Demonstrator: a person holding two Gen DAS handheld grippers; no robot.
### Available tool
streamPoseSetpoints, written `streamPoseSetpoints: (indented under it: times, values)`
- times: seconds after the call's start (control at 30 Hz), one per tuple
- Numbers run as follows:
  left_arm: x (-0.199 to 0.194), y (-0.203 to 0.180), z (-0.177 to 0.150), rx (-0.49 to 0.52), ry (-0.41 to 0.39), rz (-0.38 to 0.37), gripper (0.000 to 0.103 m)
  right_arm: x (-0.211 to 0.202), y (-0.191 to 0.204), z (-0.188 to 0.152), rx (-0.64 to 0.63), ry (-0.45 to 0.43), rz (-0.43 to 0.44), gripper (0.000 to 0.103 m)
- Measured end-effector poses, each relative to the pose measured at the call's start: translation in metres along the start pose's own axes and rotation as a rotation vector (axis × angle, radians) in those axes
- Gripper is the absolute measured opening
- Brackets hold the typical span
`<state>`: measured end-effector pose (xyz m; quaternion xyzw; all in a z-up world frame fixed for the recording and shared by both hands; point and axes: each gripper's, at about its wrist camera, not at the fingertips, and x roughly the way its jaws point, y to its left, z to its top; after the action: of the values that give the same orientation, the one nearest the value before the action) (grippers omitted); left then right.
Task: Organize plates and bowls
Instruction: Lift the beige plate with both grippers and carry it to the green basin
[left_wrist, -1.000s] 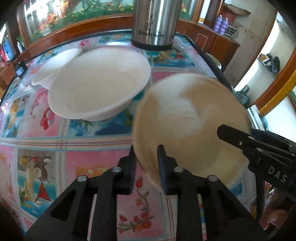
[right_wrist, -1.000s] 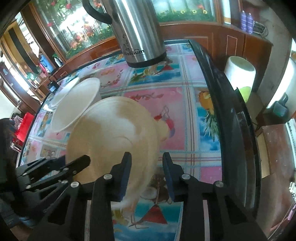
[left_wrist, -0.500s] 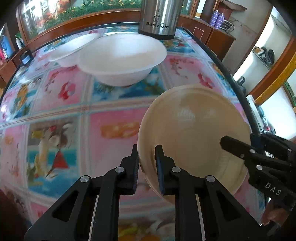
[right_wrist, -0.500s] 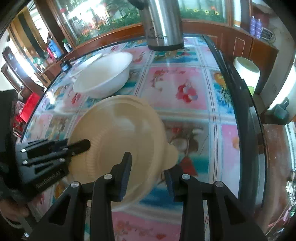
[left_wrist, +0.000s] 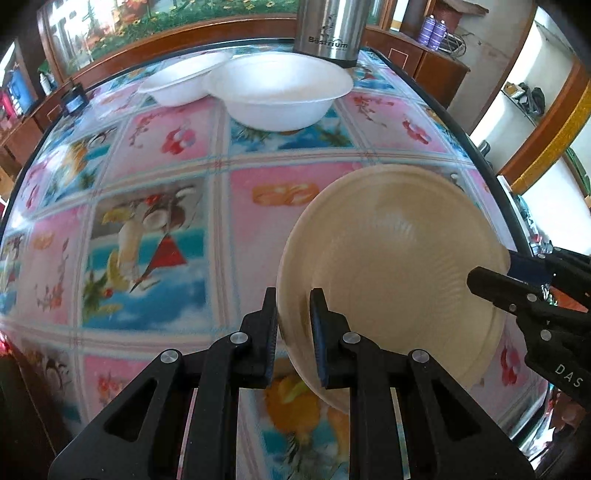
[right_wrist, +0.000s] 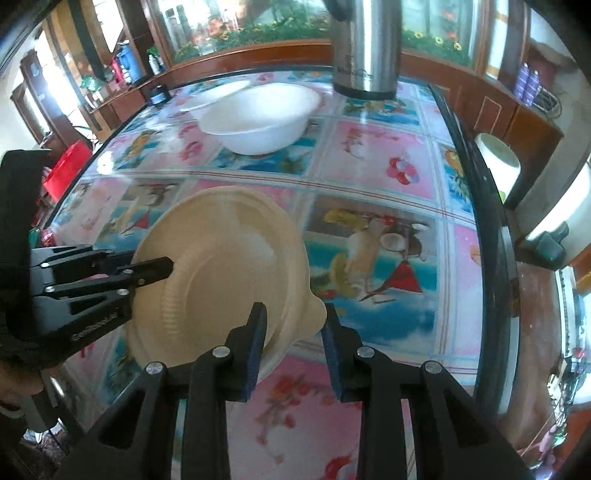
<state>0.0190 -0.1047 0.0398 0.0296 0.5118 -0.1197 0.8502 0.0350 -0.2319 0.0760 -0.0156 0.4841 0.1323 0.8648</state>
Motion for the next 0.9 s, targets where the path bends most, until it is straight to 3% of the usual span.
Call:
streamPoseSetpoints:
  times: [0.9]
  values:
    - [-0.094, 0.124, -0.07, -0.147, -0.106, 0.095, 0.016, -0.015, 0.143, 0.013, -0.178, -0.066, 0.108, 0.03]
